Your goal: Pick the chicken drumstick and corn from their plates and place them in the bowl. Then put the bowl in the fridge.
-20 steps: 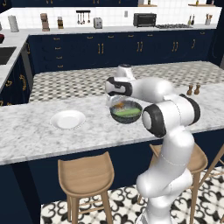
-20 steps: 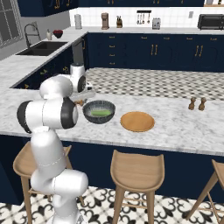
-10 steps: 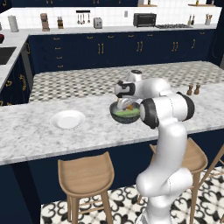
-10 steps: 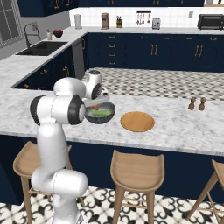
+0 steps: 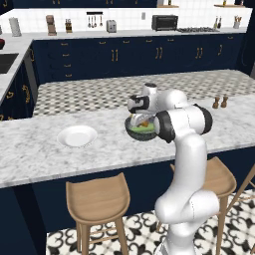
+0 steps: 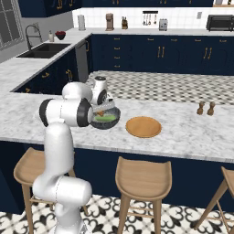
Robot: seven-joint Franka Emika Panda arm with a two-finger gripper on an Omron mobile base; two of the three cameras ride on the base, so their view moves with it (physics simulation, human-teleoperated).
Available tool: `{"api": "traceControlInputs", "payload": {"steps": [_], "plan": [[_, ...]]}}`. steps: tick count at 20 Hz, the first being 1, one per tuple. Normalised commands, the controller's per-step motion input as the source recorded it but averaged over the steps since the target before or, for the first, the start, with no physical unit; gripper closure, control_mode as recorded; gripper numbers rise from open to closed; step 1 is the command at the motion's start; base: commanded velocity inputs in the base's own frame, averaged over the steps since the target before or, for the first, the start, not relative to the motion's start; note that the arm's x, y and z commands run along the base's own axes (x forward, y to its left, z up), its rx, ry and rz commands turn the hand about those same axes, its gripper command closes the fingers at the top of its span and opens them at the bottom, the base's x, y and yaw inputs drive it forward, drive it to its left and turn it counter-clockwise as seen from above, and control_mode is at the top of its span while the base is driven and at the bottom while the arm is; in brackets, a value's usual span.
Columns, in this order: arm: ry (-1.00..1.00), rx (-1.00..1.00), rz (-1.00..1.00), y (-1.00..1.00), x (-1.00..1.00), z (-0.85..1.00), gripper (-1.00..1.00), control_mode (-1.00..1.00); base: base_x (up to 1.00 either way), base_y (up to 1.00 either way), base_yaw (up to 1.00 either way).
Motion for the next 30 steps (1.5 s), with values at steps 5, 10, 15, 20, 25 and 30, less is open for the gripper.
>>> {"api": "traceControlInputs", "payload": {"steps": [5,10,15,20,25,30], "plan": [[0.04,0.0,0.0,0.0,0.31,-0.03,-1.0,-1.0,0.0,0.0,0.0],[0.02,0.0,0.04,0.0,0.08,0.35,-1.0,-1.0,0.0,0.0,0.0],[0.0,0.0,0.02,0.03,-0.79,0.38,-1.0,-1.0,0.0,0.0,0.0],[0.0,-0.02,0.03,-0.33,-0.65,0.0,-1.0,-1.0,0.0,0.0,0.0],[0.01,0.0,-0.32,-0.64,-0.22,-0.02,-1.0,-1.0,0.0,0.0,0.0],[0.06,0.01,-0.56,-0.22,-0.04,0.0,-1.0,-1.0,0.0,0.0,0.0]]}}
